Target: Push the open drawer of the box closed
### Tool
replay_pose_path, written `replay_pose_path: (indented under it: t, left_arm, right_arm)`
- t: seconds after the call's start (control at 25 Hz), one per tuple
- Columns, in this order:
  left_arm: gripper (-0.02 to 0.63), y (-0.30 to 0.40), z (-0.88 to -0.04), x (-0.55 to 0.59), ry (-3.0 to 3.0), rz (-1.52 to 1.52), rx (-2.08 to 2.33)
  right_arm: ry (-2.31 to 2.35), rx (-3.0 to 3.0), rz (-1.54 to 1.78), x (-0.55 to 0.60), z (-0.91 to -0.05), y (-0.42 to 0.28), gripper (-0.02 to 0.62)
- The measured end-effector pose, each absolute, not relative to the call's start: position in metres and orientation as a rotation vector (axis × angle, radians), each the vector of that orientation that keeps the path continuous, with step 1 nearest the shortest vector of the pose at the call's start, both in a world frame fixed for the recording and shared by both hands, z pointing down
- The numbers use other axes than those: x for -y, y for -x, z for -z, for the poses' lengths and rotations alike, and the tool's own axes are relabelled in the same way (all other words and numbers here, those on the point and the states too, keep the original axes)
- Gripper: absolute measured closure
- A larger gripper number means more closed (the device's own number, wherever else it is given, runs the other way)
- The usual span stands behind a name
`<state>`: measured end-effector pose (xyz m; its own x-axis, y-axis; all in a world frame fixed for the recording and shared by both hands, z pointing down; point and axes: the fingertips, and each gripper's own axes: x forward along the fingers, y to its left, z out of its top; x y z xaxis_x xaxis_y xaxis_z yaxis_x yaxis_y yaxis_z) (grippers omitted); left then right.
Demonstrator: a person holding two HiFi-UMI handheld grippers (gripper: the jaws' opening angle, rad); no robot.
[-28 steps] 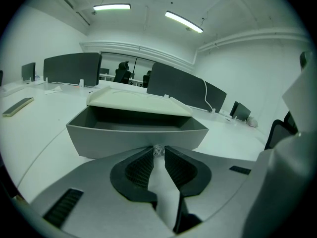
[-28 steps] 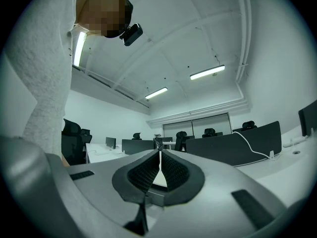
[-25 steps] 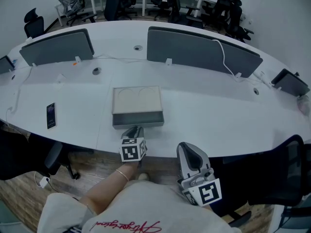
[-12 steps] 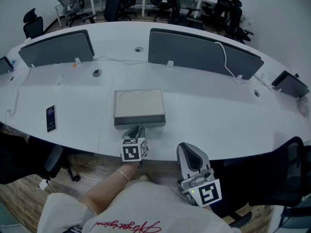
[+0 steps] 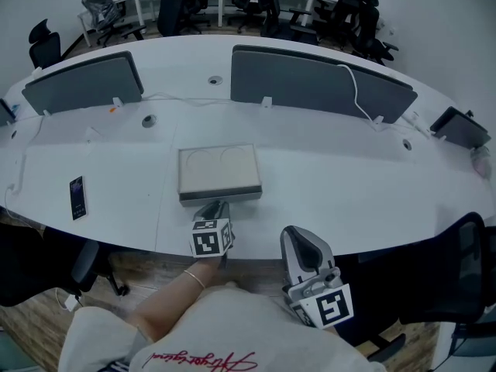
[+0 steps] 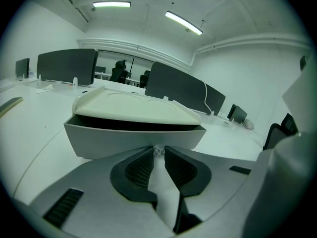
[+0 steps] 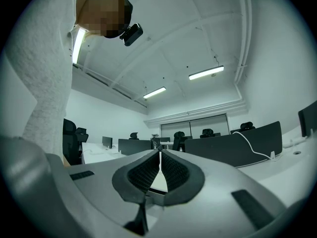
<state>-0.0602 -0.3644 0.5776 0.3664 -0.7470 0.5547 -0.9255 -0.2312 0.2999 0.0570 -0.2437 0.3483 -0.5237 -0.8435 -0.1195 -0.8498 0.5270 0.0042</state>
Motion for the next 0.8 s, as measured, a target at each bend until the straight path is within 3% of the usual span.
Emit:
replay_pose_path:
  t: [0.8]
  left_arm:
    - [0.522,0.063,-0.577,0.38,-2.041,-0.391,1.435]
  right_arm:
    - [1.51,-2.635,-0.075,0.257,-0.349,-0.061,0.572]
